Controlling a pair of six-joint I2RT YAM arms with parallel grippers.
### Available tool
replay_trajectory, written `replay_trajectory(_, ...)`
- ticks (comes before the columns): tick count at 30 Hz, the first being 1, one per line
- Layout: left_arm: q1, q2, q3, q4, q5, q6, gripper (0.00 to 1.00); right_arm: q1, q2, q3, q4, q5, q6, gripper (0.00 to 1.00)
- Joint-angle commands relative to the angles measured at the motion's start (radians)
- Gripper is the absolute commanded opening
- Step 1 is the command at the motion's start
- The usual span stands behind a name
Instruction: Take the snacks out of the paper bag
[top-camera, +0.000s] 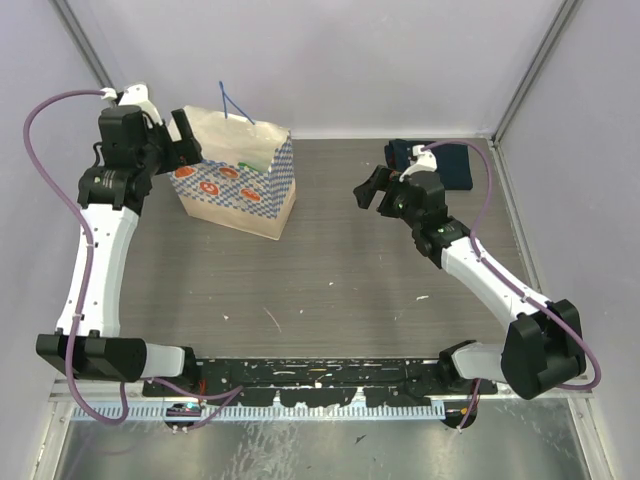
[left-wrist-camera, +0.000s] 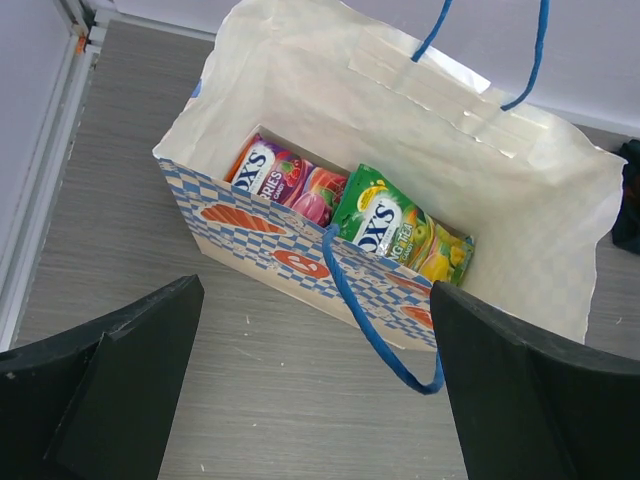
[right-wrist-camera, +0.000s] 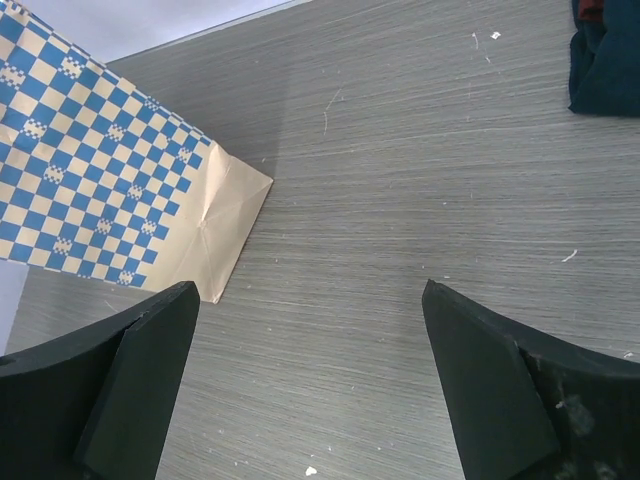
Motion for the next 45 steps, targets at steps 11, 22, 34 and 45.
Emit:
replay_trajectory(11, 0.009, 0.023, -0.01, 0.157, -0.181, 0.083, 0.98, -0.002, 0.046, 0.128, -0.101, 0.142, -0.006, 1.0)
replay_trajectory(22, 0.168, 0.325, 0.377, -0.053, -0.048, 0.178, 0.98, 0.229, 0.297, 0.591, -0.312, 0.41, -0.13, 1.0)
replay_trajectory(34, 0.206, 0.611, 0.635, -0.143, 0.229, 0.225, 0.98, 0.32, 0.639, 1.094, -0.443, 0.399, -0.153, 0.93)
replay_trajectory(45, 0.202, 0.683, 0.653, -0.083, 0.24, 0.299, 0.98, 0.379, 0.867, 1.414, -0.546, 0.439, -0.22, 0.93)
